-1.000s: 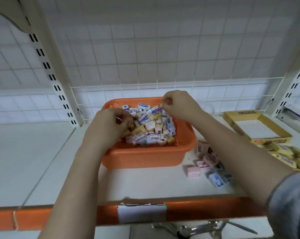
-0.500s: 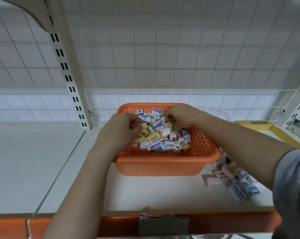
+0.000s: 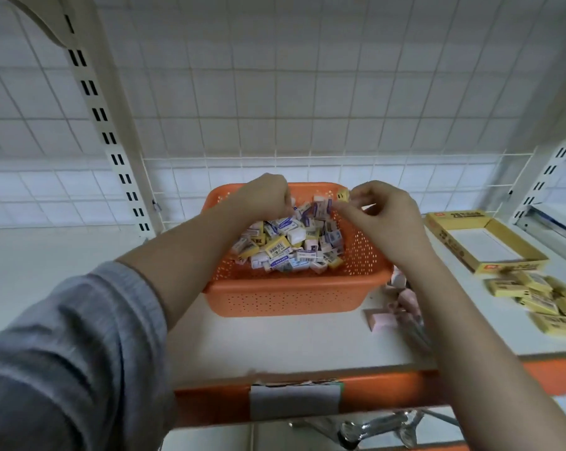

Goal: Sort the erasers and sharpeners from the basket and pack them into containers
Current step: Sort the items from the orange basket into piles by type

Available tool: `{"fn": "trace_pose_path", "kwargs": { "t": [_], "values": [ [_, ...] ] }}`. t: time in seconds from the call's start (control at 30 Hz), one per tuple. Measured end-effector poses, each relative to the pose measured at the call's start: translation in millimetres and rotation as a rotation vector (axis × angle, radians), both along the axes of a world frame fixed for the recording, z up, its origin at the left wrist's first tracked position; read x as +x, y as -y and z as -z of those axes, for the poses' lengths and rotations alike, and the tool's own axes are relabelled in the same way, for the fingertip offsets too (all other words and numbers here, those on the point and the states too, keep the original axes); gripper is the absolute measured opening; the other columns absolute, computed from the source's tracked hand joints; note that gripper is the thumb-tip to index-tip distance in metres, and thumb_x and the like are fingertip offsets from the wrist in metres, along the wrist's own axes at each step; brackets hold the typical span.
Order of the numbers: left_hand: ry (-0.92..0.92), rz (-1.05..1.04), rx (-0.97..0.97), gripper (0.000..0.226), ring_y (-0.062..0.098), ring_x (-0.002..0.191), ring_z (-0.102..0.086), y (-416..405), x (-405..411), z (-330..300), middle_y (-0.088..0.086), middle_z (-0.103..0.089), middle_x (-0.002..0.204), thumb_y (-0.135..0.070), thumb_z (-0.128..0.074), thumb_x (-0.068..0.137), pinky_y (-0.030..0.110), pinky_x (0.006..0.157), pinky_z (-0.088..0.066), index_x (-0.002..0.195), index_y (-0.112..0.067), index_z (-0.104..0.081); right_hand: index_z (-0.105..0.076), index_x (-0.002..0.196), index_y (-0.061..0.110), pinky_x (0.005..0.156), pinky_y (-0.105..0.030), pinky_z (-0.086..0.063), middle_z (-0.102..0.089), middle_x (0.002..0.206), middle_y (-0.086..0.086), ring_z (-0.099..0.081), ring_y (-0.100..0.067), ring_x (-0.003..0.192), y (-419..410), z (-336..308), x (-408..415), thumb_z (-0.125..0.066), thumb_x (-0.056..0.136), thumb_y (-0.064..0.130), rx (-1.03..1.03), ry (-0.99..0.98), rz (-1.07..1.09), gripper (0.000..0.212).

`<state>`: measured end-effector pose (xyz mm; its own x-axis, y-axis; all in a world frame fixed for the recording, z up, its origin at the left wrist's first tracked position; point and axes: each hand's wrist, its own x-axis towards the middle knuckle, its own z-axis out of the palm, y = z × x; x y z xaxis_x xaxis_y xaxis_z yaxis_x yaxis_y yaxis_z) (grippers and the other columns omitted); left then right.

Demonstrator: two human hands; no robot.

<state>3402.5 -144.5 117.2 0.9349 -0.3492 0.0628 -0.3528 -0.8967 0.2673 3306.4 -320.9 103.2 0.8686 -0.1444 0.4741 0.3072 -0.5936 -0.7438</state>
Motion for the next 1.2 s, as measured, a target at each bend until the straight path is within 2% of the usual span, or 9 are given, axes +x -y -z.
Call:
{"fn": "trace_pose_path", "kwargs": {
  "t": [0.07,0.17,0.37,0.47,0.6,0.87,0.97,1.03,1.2],
  "values": [
    [-0.005,-0.013,0.058,0.023,0.022,0.076,-0.061,7,5,5,0.008,-0.066,0.083,-0.025,-0.067,0.084,0.029,0.064,-0.044,0.086,-0.003,-0.07,-0.06,0.076,0.028,0.057,-0.01,-0.043,-0.064,0.069,0.012,-0.056,0.002,0.06,0,4,-24,-0.076,0.077,0.03,0.154,0.033,0.033,0.016],
    [0.0,-0.037,0.111,0.017,0.022,0.07,-0.056,15,8,10,0.009,-0.064,0.083,-0.022,-0.071,0.081,0.032,0.068,-0.049,0.085,-0.006,-0.066,-0.062,0.075,0.027,0.055,-0.018,-0.045,-0.064,0.063,0.014,-0.056,-0.004,0.058,2,10,-47,-0.075,0.078,0.026,0.349,0.048,0.061,0.013],
    [0.039,-0.092,0.075,0.011,0.02,0.066,-0.055,17,6,8,0.006,-0.062,0.079,-0.017,-0.067,0.082,0.026,0.054,-0.042,0.079,-0.009,-0.061,-0.066,0.085,0.014,0.066,-0.04,-0.053,-0.07,0.079,-0.006,-0.063,-0.038,0.075,9,13,-58,-0.073,0.08,0.021,0.436,0.024,0.104,0.011],
    [0.067,-0.103,-0.038,0.016,0.021,0.069,-0.065,14,1,-7,0.008,-0.071,0.083,-0.021,-0.066,0.083,0.028,0.06,-0.05,0.084,-0.006,-0.07,-0.066,0.086,0.015,0.065,-0.036,-0.052,-0.07,0.078,-0.004,-0.062,-0.027,0.066,12,12,-58,-0.073,0.08,0.023,0.443,0.035,0.131,0.012],
    [0.11,-0.03,-0.208,0.023,0.017,0.08,-0.066,22,-25,-30,0.002,-0.072,0.088,-0.035,-0.066,0.085,0.026,0.068,-0.05,0.092,-0.014,-0.074,-0.066,0.087,0.016,0.059,-0.02,-0.048,-0.07,0.075,0.001,-0.06,-0.005,0.06,25,7,-58,-0.072,0.081,0.024,0.469,0.074,0.156,0.012],
    [0.146,0.042,-0.521,0.01,0.002,0.06,-0.055,91,-93,-34,-0.012,-0.063,0.068,-0.016,-0.064,0.081,0.013,0.052,-0.039,0.074,-0.016,-0.072,-0.063,0.084,0.018,0.053,-0.01,-0.043,-0.063,0.062,0.011,-0.056,0.002,0.054,104,-1,-76,-0.071,0.082,0.019,0.531,0.163,0.186,0.008],
    [0.157,0.025,-0.571,0.011,-0.006,0.052,-0.052,134,-112,-21,-0.013,-0.061,0.06,-0.015,-0.064,0.08,0.006,0.047,-0.035,0.072,-0.017,-0.071,-0.065,0.09,0.017,0.059,-0.016,-0.045,-0.065,0.075,0.002,-0.056,-0.004,0.062,154,1,-87,-0.071,0.082,0.024,0.455,0.137,0.206,0.012],
    [0.166,0.0,-0.597,0.009,-0.011,0.054,-0.052,163,-127,-11,-0.016,-0.059,0.061,-0.019,-0.065,0.081,0.002,0.049,-0.036,0.074,-0.018,-0.07,-0.066,0.09,0.019,0.061,-0.016,-0.043,-0.064,0.074,0.005,-0.056,-0.006,0.065,194,4,-93,-0.071,0.082,0.026,0.377,0.105,0.229,0.012],
    [0.053,-0.069,-0.652,0.007,0.002,0.066,-0.061,224,-164,9,-0.008,-0.068,0.076,-0.022,-0.064,0.085,0.01,0.058,-0.045,0.082,-0.02,-0.07,-0.069,0.1,0.017,0.057,-0.007,-0.037,-0.063,0.077,0.008,-0.055,-0.003,0.067,278,21,-98,-0.07,0.083,0.031,0.088,-0.08,0.346,0.022]
  ]
}}
